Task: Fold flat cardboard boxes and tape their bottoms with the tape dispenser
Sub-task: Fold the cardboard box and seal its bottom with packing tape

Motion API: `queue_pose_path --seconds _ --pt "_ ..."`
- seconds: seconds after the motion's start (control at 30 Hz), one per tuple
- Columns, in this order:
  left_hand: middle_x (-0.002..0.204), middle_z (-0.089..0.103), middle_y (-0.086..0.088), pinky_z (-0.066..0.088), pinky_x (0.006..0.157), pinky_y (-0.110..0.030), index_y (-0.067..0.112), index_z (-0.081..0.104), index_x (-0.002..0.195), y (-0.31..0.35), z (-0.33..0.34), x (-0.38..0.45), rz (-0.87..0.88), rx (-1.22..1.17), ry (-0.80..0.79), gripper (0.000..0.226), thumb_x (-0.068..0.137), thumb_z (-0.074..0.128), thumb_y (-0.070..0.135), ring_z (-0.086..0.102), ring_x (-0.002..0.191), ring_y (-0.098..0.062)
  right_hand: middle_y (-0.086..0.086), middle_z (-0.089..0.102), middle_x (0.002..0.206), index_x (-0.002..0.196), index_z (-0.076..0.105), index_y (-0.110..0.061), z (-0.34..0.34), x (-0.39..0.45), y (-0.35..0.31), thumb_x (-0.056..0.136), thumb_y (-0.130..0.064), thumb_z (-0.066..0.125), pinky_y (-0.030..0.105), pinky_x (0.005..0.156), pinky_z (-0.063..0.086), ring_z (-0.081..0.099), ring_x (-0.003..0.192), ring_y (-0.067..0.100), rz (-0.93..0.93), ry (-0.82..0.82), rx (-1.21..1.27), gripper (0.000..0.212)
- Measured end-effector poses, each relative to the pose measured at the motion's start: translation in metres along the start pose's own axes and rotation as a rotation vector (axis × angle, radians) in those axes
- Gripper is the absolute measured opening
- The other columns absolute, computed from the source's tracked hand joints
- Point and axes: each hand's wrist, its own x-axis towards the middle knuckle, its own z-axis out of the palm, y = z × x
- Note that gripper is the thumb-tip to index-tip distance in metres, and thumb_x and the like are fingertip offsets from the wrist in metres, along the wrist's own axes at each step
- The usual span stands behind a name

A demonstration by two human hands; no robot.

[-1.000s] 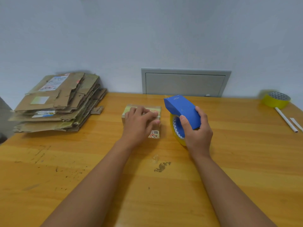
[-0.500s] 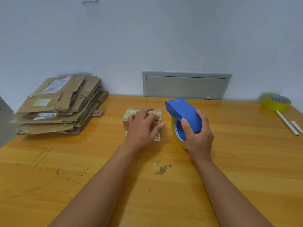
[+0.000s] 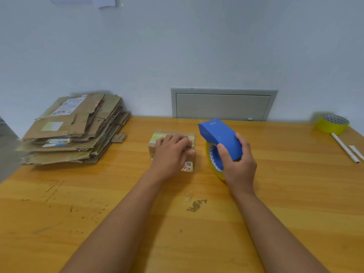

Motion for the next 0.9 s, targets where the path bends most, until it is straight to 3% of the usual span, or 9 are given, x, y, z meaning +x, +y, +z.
queue_pose_path --seconds 0.2,0.27,0.37,0.43,0.53,0.67,0.73,0.83,0.9 --pt "0.133 0.056 0.01 0.024 0.098 -0.033 0.024 0.063 0.121 -0.008 -0.004 0.003 0.037 0.021 -0.076 0.038 0.092 0.06 0.048 0.044 0.124 -0.017 -0.011 0.056 0.124 0.137 0.052 -0.023 0.0 0.001 -0.001 0.083 -0.056 0.064 0.031 0.089 0.052 0.056 0.11 0.011 -0.004 -0.005 0.008 0.064" --pt "0.137 0.054 0.01 0.023 0.1 -0.033 0.025 0.061 0.125 -0.009 -0.006 0.002 0.043 0.029 -0.098 0.041 0.09 0.062 0.047 0.043 0.127 -0.017 -0.011 0.056 0.124 0.136 0.052 -0.025 0.0 0.001 -0.001 0.082 -0.061 0.061 0.025 0.087 0.05 0.056 0.109 0.01 -0.002 -0.016 0.019 0.066" --pt "0.136 0.057 0.006 0.023 0.101 -0.034 0.023 0.063 0.126 -0.004 -0.007 0.0 0.038 0.019 -0.081 0.038 0.091 0.066 0.038 0.046 0.127 -0.02 -0.012 0.056 0.121 0.136 0.053 -0.025 -0.001 0.001 -0.001 0.082 -0.061 0.052 0.005 0.079 0.042 0.055 0.104 0.006 0.011 -0.027 0.05 0.064" --pt "0.137 0.057 0.005 0.024 0.101 -0.034 0.021 0.064 0.126 -0.001 -0.009 -0.003 0.018 0.003 -0.054 0.037 0.091 0.067 0.033 0.047 0.128 -0.021 -0.011 0.057 0.124 0.136 0.054 -0.023 -0.001 0.002 -0.001 0.085 -0.052 0.047 0.001 0.079 0.038 0.055 0.108 0.008 0.03 -0.042 0.073 0.06" --pt "0.14 0.056 0.003 0.025 0.1 -0.031 0.019 0.063 0.128 -0.001 -0.022 -0.009 -0.074 -0.077 0.044 0.038 0.092 0.067 0.029 0.047 0.129 -0.021 -0.012 0.056 0.127 0.137 0.055 -0.022 -0.001 0.007 -0.005 0.086 -0.039 0.048 0.006 0.084 0.039 0.054 0.116 0.011 0.08 -0.081 0.096 0.054" --pt "0.132 0.061 -0.002 0.042 0.101 -0.045 0.019 0.059 0.133 -0.009 -0.048 -0.018 -0.249 -0.241 0.177 0.04 0.094 0.064 0.026 0.055 0.117 -0.022 -0.008 0.055 0.129 0.141 0.052 -0.026 -0.004 0.006 -0.016 0.092 -0.028 0.062 0.003 0.08 0.037 0.051 0.107 -0.003 0.087 -0.181 0.071 0.05" --pt "0.125 0.062 0.001 0.049 0.094 -0.047 0.023 0.054 0.136 -0.011 -0.061 -0.024 -0.32 -0.39 0.258 0.04 0.097 0.059 0.027 0.058 0.111 -0.018 -0.003 0.056 0.127 0.144 0.049 -0.029 -0.005 0.0 -0.02 0.091 -0.025 0.067 0.015 0.083 0.04 0.05 0.104 0.0 -0.026 -0.262 -0.095 0.056" --pt "0.132 0.057 0.006 0.048 0.101 -0.039 0.031 0.045 0.143 -0.009 -0.073 -0.031 -0.402 -0.638 0.378 0.044 0.101 0.054 0.027 0.056 0.119 -0.011 0.003 0.057 0.127 0.152 0.037 -0.027 -0.005 -0.013 -0.023 0.091 -0.031 0.066 0.039 0.094 0.043 0.051 0.113 0.024 -0.245 -0.418 -0.457 0.068" --pt "0.132 0.059 0.002 0.048 0.102 -0.043 0.04 0.047 0.138 -0.006 -0.077 -0.032 -0.442 -0.71 0.417 0.038 0.101 0.052 0.031 0.056 0.12 -0.014 0.002 0.057 0.121 0.155 0.028 -0.028 -0.003 -0.019 -0.024 0.092 -0.037 0.062 0.04 0.095 0.042 0.051 0.108 0.024 -0.357 -0.481 -0.681 0.072"
